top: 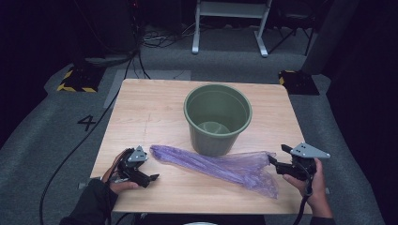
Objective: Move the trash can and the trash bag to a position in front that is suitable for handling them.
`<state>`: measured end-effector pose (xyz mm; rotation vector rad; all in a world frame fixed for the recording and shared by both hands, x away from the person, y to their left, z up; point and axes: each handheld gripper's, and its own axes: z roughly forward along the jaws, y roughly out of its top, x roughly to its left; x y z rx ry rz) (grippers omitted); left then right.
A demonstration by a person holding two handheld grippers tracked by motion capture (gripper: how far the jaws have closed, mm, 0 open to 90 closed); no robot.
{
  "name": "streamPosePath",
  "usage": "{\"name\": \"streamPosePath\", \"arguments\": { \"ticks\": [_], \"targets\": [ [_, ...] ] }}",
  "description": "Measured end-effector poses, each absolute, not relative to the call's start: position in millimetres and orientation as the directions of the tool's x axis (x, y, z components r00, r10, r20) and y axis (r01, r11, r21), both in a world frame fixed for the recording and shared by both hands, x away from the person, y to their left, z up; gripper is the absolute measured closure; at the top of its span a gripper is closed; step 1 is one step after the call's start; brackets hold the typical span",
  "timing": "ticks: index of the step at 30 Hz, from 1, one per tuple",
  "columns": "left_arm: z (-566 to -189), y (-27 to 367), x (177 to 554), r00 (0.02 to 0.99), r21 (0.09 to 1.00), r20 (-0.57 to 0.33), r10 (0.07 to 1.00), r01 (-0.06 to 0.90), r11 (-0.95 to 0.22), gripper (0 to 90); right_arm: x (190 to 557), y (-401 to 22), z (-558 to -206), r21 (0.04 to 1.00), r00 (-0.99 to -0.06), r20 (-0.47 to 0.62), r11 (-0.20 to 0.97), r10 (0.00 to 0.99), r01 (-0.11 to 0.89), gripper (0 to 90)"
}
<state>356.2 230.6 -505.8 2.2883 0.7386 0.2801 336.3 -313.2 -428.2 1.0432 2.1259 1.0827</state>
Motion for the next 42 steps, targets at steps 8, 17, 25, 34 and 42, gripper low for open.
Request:
{"name": "streamPosePath", "arguments": {
  "ticks": [8,17,25,34,42],
  "targets": [
    [-505.8,230.6,356.2,0.813,0.686,-0.009,0.582,0.429,-0.588,0.0,346.9,-322.4,-430.1,0.813,-0.55,-0.181,0.439,0.815,0.382,28.9],
    [-505.7,230.3,356.6,0.813,0.685,-0.01,0.582,0.43,-0.589,0.0,356.7,-348.8,-441.6,0.835,-0.565,-0.085,0.368,0.821,0.408,26.6],
    [-505.6,227.7,359.1,0.815,0.685,-0.008,0.579,0.426,-0.591,0.0,346.0,-343.0,-418.4,0.884,-0.476,-0.157,0.339,0.865,0.324,34.5],
    [-503.0,216.4,362.9,0.833,0.673,-0.006,0.553,0.412,-0.614,1.4,365.9,-331.0,-436.9,0.763,-0.587,-0.132,0.46,0.799,0.454,28.3],
    [-500.0,211.4,373.5,0.846,0.711,-0.01,0.534,0.381,-0.591,32.5,367.1,-350.0,-447.8,0.767,-0.612,-0.095,0.449,0.785,0.457,35.3]
  ]
}}
